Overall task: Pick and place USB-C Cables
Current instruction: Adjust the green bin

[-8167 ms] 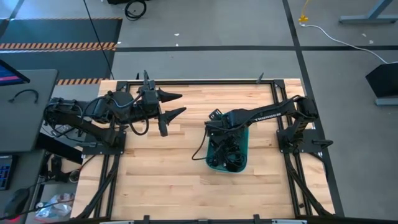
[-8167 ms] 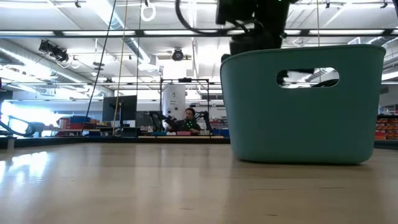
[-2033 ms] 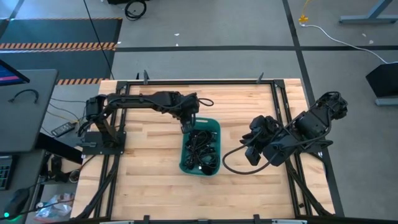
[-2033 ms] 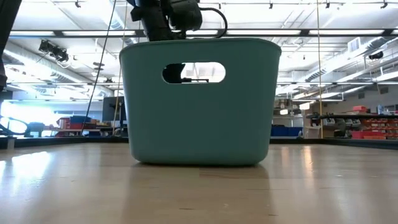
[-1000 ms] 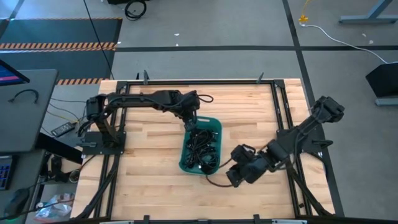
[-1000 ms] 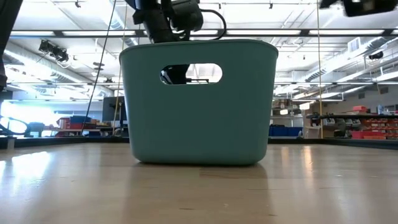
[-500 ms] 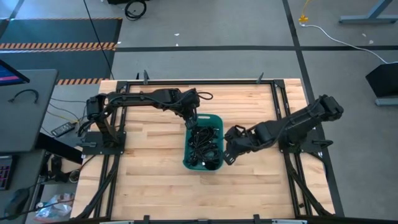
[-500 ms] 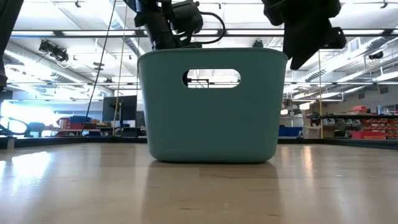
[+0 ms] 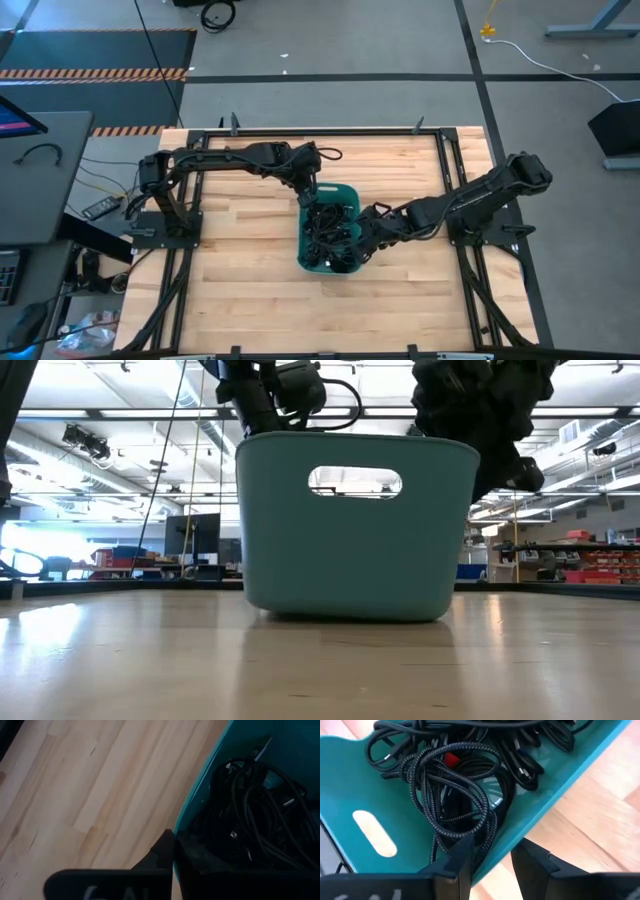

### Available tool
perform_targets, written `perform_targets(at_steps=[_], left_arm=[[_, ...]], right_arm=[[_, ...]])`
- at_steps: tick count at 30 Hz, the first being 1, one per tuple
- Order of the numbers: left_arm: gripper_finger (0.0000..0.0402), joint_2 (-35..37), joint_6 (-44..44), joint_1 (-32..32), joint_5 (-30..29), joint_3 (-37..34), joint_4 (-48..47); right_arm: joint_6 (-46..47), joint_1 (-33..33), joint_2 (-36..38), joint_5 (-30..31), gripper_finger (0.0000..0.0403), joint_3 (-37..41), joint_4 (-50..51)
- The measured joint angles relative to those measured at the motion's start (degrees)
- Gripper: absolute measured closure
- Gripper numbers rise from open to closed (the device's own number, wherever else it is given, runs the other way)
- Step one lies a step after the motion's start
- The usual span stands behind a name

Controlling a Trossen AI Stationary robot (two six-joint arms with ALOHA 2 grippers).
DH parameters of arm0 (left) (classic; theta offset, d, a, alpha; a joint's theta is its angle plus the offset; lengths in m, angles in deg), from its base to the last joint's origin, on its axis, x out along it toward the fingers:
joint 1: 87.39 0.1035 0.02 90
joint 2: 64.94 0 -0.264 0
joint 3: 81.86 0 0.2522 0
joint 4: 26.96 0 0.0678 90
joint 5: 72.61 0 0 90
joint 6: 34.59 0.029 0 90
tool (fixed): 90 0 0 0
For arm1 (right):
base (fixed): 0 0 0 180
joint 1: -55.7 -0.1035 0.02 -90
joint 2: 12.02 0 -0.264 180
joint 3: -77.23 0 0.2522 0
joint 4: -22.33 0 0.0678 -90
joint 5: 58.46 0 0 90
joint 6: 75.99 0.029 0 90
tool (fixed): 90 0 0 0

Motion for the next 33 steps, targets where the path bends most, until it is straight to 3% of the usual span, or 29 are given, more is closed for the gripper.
perform_targets(at_steps=[4,10,20,25,33], left_arm=[[0.0393,0.0,-0.1,0.0,0.8,0.0,-0.4],[0.0393,0.2,-3.0,-0.7,1.4,0.0,-1.7],[0.0392,0.2,-5.4,-1.8,1.6,0.0,-2.1],[0.0392,0.2,-10.9,-2.9,1.7,0.1,-2.7],[0.0392,0.4,-20.0,-8.4,6.4,0.2,-6.4]], right_arm=[[-0.8,0.5,0.0,-0.3,0.0296,0.0,-1.5],[-5.3,2.6,-0.2,-1.4,0.0386,-1.6,1.3],[-20.1,8.1,-0.3,-4.5,0.0389,-5.8,13.3],[-29.7,13.0,-0.3,-4.6,0.0393,-7.6,19.7],[-43.9,20.5,0.0,-4.8,0.04,-7.8,21.1]])
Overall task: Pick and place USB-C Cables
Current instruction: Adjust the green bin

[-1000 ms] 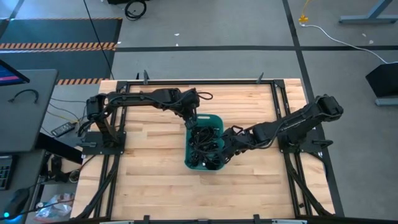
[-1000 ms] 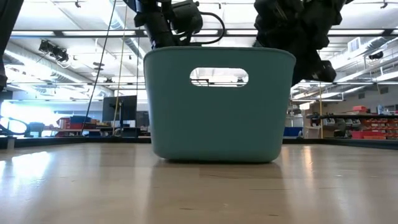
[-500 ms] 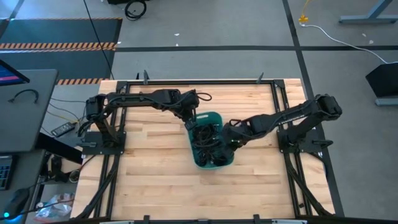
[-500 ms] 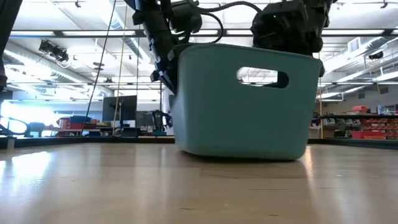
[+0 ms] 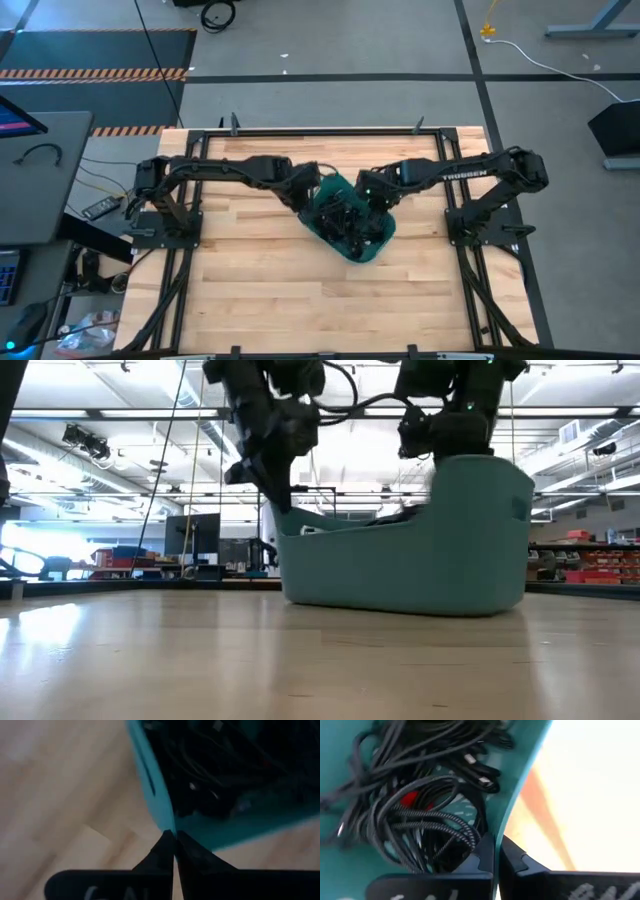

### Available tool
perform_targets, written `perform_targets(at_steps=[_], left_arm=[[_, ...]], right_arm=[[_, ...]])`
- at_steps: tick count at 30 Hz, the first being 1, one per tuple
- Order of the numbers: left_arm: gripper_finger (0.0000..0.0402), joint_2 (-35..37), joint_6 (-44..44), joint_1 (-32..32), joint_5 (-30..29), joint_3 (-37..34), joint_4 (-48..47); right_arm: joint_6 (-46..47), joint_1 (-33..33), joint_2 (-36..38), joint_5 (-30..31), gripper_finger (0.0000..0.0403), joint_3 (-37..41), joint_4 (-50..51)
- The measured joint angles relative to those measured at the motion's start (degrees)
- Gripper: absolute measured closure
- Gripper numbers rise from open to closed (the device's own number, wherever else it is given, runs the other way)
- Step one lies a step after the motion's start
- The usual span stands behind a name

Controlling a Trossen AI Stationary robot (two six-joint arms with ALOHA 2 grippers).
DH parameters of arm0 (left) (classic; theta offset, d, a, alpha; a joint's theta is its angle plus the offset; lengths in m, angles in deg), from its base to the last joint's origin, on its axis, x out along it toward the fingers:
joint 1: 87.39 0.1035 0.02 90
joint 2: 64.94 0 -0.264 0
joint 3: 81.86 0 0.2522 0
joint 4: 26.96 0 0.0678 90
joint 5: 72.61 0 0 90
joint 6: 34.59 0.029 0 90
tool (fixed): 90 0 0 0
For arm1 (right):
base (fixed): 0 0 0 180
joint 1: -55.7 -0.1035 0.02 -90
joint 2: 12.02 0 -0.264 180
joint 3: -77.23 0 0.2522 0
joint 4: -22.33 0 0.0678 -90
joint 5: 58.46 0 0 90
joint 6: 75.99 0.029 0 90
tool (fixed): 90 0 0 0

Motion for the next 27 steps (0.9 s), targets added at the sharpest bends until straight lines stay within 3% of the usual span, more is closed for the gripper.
perform_targets(at_steps=[13,20,27], left_arm=[[0.0391,0.1,-11.6,-10.7,2.9,0.0,-4.4],[0.0391,0.0,-16.8,-14.5,4.5,0.0,-4.4],[0.0391,1.9,-20.4,-15.6,4.3,-0.3,-4.8]], right_arm=[[-15.0,9.1,0.0,-2.9,0.04,-0.1,-11.2],[-18.3,12.5,0.0,-9.2,0.04,-0.1,-15.8],[-19.7,13.5,-0.7,-11.5,0.0401,-0.1,-17.7]])
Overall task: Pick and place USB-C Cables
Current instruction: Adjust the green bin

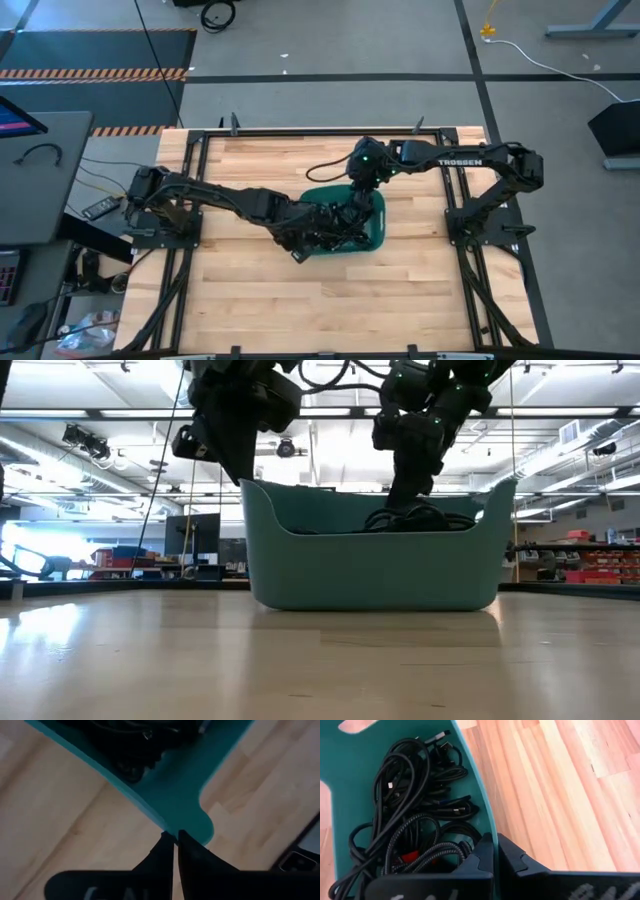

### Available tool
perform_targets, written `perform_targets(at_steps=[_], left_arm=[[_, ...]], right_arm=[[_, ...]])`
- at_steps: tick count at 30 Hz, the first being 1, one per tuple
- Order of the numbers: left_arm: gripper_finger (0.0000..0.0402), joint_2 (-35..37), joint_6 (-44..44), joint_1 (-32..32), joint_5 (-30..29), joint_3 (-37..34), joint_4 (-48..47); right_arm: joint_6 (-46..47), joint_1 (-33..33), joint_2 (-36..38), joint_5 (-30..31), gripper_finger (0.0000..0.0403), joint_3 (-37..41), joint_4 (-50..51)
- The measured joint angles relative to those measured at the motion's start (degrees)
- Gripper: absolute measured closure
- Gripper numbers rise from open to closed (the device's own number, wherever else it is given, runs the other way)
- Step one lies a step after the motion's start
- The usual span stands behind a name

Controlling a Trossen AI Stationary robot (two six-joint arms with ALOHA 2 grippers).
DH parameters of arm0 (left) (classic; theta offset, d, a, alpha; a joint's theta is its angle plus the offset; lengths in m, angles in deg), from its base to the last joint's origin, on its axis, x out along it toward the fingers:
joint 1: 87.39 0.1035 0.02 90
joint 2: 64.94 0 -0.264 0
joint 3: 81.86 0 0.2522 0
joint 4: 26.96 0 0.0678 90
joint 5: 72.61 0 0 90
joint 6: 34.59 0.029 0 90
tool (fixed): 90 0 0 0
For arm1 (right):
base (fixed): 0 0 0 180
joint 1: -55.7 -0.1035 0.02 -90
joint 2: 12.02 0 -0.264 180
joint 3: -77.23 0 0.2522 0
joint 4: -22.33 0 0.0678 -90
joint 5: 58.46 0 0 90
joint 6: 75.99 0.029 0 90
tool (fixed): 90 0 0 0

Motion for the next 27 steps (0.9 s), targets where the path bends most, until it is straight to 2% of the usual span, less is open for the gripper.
perform_targets(at_steps=[8,18,27], left_arm=[[0.039,1.1,2.2,3.4,-5.4,0.0,-1.8],[0.0398,1.3,7.6,7.0,-5.7,0.1,-2.1],[0.0369,0.9,11.0,7.2,-8.9,0.0,-0.1]], right_arm=[[0.5,-0.3,-5.0,0.0,0.0401,0.0,-4.3],[-0.3,-0.2,-5.1,-0.6,0.04,-0.2,-6.6],[1.1,0.3,-3.5,-1.9,0.032,-1.9,-6.2]])
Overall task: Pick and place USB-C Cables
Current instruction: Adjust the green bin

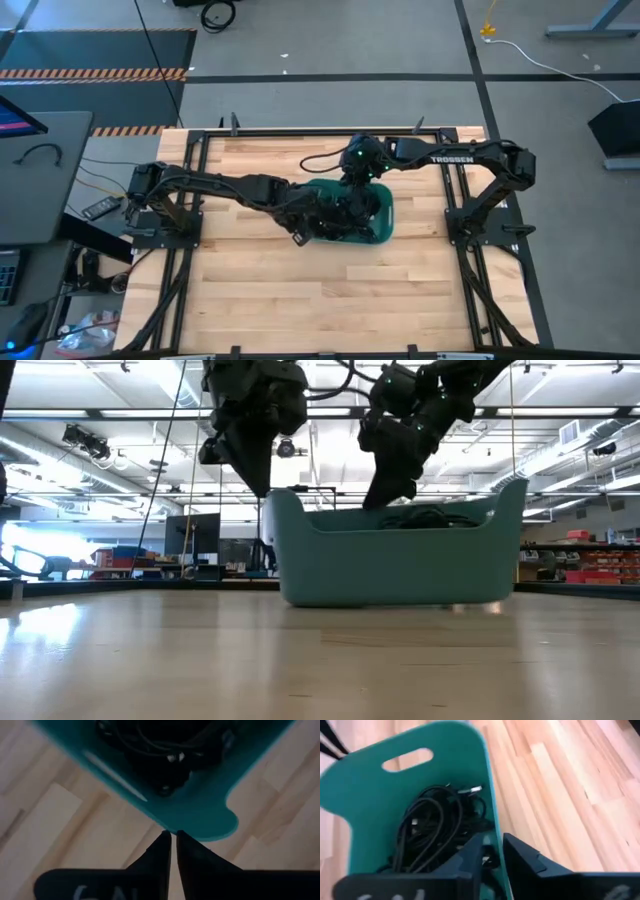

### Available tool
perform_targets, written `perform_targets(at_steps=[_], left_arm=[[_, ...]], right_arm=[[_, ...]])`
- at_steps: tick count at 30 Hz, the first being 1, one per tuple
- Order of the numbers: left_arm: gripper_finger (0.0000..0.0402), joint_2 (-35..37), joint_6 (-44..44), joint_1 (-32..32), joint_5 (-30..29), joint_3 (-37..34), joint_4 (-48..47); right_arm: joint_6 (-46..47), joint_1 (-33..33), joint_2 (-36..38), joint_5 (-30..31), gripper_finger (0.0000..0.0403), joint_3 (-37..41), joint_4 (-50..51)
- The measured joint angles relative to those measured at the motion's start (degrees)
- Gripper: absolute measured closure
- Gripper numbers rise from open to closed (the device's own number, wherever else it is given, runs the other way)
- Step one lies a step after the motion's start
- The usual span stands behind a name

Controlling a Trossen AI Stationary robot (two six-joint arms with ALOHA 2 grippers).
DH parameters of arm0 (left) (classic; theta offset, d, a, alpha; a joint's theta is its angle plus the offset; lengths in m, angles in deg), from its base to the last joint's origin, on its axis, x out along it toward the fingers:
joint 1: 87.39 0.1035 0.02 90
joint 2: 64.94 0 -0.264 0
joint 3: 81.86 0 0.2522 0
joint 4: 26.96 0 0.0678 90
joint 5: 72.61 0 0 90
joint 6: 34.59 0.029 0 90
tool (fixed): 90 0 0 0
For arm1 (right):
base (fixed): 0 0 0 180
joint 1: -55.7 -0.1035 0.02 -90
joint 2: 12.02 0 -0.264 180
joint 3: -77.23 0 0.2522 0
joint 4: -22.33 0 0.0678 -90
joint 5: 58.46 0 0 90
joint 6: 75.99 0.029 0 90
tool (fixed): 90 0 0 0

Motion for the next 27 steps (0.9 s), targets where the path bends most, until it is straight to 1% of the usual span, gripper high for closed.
perform_targets(at_steps=[3,6,13,17,19,22,25,27], left_arm=[[0.0362,0.0,0.7,0.0,-1.2,0.0,0.9],[0.036,0.0,1.7,0.0,-1.2,0.0,2.0],[0.0359,0.0,2.7,-0.1,-2.1,0.0,4.8],[0.0359,0.0,3.2,0.0,-2.7,0.0,6.5],[0.0359,0.0,3.2,0.3,-2.6,0.0,6.8],[0.0358,0.1,4.9,0.4,-2.7,0.0,6.9],[0.0358,0.1,7.1,0.4,-3.0,0.0,6.8],[0.0358,0.1,8.2,0.4,-3.0,0.0,6.6]], right_arm=[[0.3,-0.1,0.1,-0.5,0.0305,0.0,-0.7],[0.2,-0.2,0.1,-0.8,0.0298,0.0,-1.5],[0.1,-0.1,0.1,-0.2,0.0295,0.0,-4.5],[0.1,-0.1,0.1,-0.2,0.0294,-0.4,-4.5],[-0.4,-0.1,0.1,-0.2,0.0294,-2.3,-2.4],[-2.4,-0.1,0.1,-0.2,0.0293,-7.4,1.6],[-5.3,0.2,0.1,0.0,0.0293,-14.6,7.3],[-7.7,0.7,0.2,1.6,0.0293,-19.7,11.1]])
